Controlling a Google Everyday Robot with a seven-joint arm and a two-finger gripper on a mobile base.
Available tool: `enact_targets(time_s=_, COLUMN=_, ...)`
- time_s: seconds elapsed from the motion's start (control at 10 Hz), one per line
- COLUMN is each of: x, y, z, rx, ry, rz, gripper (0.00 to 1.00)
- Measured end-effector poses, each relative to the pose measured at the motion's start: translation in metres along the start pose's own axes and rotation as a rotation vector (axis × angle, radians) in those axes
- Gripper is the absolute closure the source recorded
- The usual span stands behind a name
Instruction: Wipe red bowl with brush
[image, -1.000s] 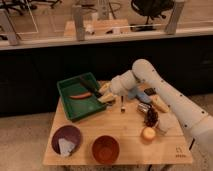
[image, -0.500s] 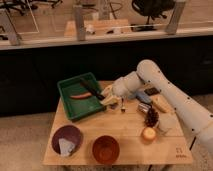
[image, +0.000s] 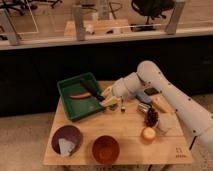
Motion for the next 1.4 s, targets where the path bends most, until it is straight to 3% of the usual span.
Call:
enact_targets(time_s=0.2, x=-0.007, y=0.03, z=-0.004, rx=0.014, ry=0.001, rz=0.048, gripper=1.0)
enact_targets(time_s=0.4, x=-0.012, y=0.07, z=-0.01, rx=0.004, ry=-0.019, rz=0.137, gripper=1.0)
enact_targets(time_s=0.6, x=-0.011, y=0.094, z=-0.008, rx=-0.036, ry=-0.071, rz=0.223, gripper=1.0)
enact_targets(time_s=0.7, x=-0.007, y=0.107, z=-0.001, rx=-0.081, ry=-0.115, rz=0.286, gripper=1.0)
enact_targets(time_s=0.8, x=-0.006, y=0.111, z=0.002, rx=-0.098, ry=-0.13, rz=0.306, gripper=1.0)
enact_targets(time_s=1.1, x=-0.006, y=0.112, z=0.003, rx=-0.101, ry=-0.131, rz=0.308, gripper=1.0)
enact_targets(time_s=1.4, x=0.009, y=0.113, z=0.023, rx=-0.101, ry=-0.203, rz=0.372, gripper=1.0)
